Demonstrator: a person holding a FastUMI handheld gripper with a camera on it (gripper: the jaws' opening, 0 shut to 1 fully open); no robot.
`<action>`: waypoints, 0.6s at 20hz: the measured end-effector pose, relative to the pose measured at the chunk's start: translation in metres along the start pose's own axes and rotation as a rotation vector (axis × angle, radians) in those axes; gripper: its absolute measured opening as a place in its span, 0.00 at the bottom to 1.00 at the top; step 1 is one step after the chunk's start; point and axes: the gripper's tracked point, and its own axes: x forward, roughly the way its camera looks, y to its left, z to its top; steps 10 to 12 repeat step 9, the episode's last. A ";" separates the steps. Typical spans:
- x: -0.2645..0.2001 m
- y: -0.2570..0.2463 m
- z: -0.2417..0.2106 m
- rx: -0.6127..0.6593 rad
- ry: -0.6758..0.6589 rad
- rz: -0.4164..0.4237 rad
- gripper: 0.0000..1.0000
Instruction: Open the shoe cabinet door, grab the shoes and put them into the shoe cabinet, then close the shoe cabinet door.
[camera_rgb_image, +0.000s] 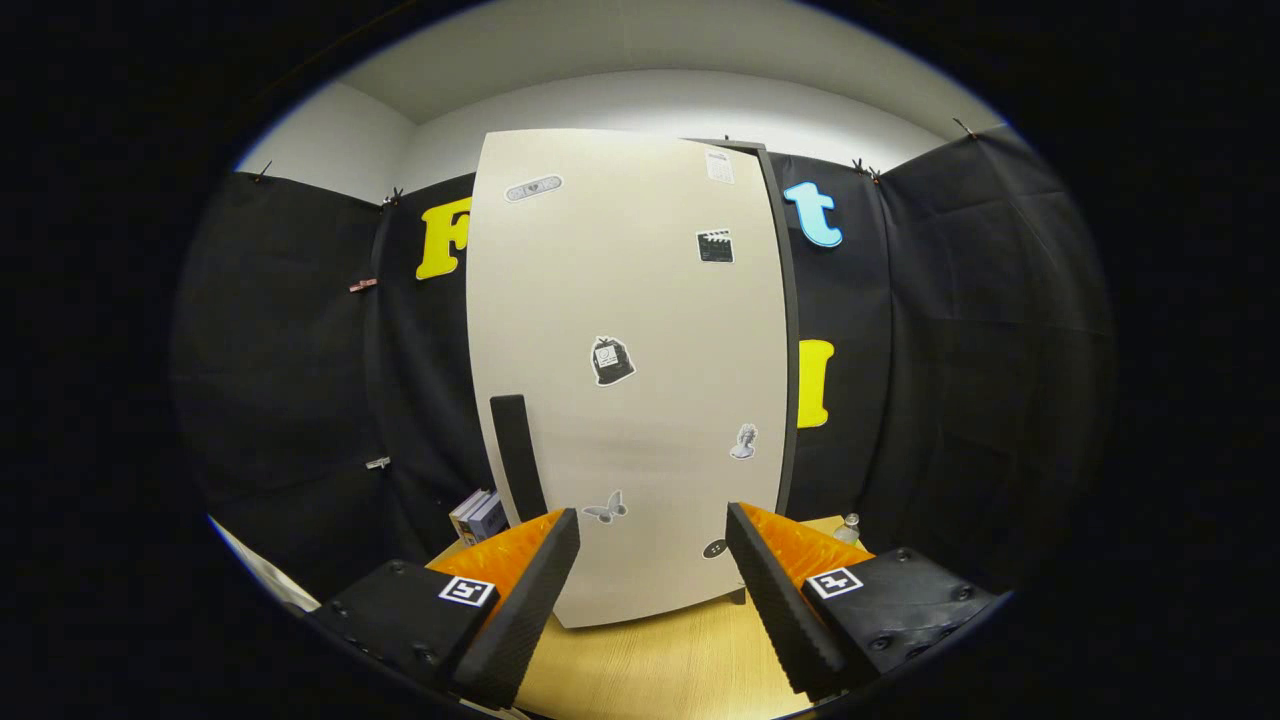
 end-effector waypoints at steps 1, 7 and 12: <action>0.000 0.000 0.000 0.000 -0.001 0.000 0.97; -0.001 -0.002 0.001 -0.006 -0.006 -0.004 0.97; -0.002 -0.001 0.001 -0.012 -0.009 0.000 0.97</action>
